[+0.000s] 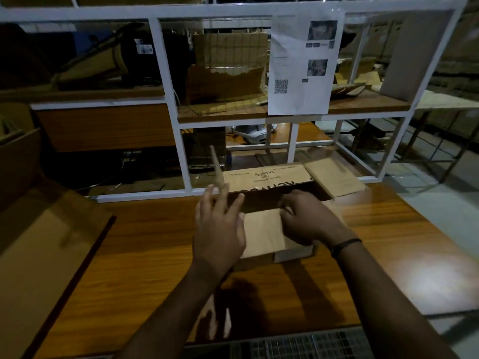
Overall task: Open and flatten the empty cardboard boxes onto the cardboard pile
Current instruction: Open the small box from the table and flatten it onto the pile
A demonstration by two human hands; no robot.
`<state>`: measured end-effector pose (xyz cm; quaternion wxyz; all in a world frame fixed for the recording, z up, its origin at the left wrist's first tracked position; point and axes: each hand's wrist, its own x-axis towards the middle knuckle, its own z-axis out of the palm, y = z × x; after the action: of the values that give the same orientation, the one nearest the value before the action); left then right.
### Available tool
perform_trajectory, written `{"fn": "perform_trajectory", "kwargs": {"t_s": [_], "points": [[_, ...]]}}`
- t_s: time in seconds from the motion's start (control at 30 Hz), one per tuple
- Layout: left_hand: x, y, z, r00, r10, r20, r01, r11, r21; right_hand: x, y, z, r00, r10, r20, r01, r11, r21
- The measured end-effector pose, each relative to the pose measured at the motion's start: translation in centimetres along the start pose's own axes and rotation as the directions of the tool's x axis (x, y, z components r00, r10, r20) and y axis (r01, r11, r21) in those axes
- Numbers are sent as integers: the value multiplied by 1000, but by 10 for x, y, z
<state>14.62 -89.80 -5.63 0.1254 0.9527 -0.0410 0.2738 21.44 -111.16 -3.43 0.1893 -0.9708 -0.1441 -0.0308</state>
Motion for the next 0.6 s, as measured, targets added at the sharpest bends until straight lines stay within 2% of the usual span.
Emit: {"fn": "perform_trajectory", "kwargs": {"t_s": [0.1,0.2,0.33,0.47,0.6], "points": [[4,-8,6,956,-243,162,235,970,69,-5,-7,28,989,-134,-57,135,991,7],[1,-16,16,897,-358,257,350,933,80,-10,-4,49,967,-203,-155,201,979,-33],[-6,-16,23,868,-399,295,447,887,-116,-13,-1,59,945,-232,-230,228,973,-44],[-5,-17,27,883,-336,328,432,856,-284,-16,-1,68,942,-258,-217,232,963,-136],[-2,-14,25,878,-348,328,449,838,-312,-14,-2,69,951,-256,-172,232,961,-149]]}}
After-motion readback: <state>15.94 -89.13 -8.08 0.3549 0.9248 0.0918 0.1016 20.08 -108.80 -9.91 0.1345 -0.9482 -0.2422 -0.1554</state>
